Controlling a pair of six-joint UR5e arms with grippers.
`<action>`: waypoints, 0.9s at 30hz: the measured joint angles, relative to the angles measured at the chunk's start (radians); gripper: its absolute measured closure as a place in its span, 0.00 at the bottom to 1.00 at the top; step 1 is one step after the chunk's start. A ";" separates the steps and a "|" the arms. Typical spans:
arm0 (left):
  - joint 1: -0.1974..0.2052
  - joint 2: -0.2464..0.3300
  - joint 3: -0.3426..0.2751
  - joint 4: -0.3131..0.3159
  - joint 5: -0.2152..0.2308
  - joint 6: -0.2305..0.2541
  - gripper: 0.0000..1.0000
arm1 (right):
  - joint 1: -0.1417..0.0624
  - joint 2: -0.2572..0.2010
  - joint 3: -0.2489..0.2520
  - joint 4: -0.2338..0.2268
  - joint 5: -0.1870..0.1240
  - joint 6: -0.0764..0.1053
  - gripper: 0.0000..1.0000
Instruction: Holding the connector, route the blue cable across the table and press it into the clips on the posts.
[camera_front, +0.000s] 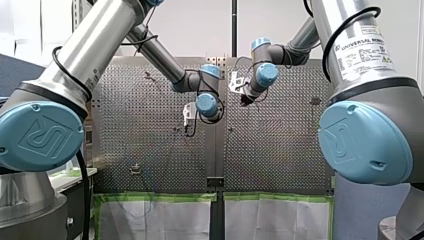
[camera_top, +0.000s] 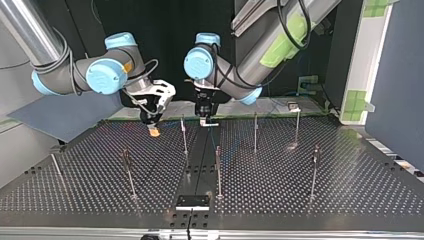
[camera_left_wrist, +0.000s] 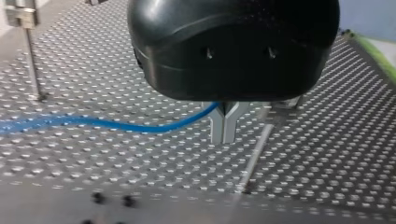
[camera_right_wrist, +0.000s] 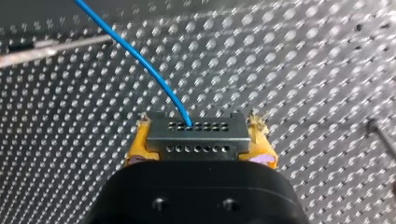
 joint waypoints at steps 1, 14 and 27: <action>0.002 -0.007 -0.009 0.009 0.005 0.000 0.99 | 0.000 0.000 0.008 -0.008 0.005 0.000 1.00; 0.011 -0.078 -0.122 0.122 0.030 -0.017 0.99 | -0.009 0.005 0.127 -0.097 0.013 -0.058 1.00; 0.017 -0.080 -0.155 0.201 0.049 -0.041 0.99 | -0.018 0.044 0.194 -0.122 0.008 -0.059 1.00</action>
